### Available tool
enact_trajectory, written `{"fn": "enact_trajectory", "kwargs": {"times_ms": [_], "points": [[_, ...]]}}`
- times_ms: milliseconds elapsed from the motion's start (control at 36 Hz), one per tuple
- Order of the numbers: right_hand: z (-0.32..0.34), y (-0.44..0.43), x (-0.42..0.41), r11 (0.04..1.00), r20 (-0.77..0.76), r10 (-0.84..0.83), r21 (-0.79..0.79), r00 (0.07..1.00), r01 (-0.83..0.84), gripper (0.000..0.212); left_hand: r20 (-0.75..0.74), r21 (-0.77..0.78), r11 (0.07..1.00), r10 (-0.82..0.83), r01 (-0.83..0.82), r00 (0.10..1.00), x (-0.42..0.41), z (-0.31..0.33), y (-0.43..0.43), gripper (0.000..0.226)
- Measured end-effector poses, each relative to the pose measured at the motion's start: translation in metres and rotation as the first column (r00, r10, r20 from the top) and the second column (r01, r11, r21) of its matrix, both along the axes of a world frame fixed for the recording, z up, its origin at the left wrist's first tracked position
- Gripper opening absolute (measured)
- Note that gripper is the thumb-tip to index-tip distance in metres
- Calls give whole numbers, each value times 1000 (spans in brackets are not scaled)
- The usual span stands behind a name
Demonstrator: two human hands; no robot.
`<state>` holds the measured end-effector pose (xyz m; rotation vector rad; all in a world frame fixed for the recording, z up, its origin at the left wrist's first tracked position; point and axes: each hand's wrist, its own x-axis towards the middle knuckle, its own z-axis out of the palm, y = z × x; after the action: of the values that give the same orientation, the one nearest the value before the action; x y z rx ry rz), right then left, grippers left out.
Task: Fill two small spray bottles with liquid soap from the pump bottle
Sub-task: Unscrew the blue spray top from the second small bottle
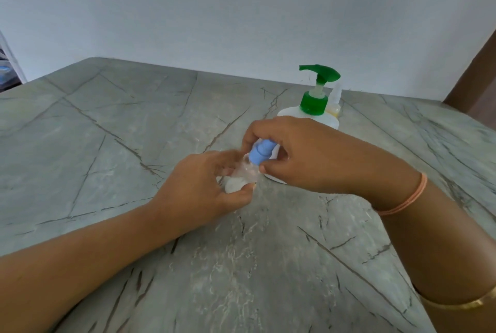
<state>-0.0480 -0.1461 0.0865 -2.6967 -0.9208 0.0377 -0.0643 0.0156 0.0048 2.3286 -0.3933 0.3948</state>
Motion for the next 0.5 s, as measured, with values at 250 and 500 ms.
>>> {"fn": "enact_trajectory", "kwargs": {"times_ms": [250,500], "points": [[-7,9,-2,979,142,-189,-45,972,197,40,43,55,998,13,-16,999,0,-2,0,58],[-2,3,-6,994,-47,-109,27,993,110,63,28,31,999,-26,25,999,-1,-1,1,44]]}}
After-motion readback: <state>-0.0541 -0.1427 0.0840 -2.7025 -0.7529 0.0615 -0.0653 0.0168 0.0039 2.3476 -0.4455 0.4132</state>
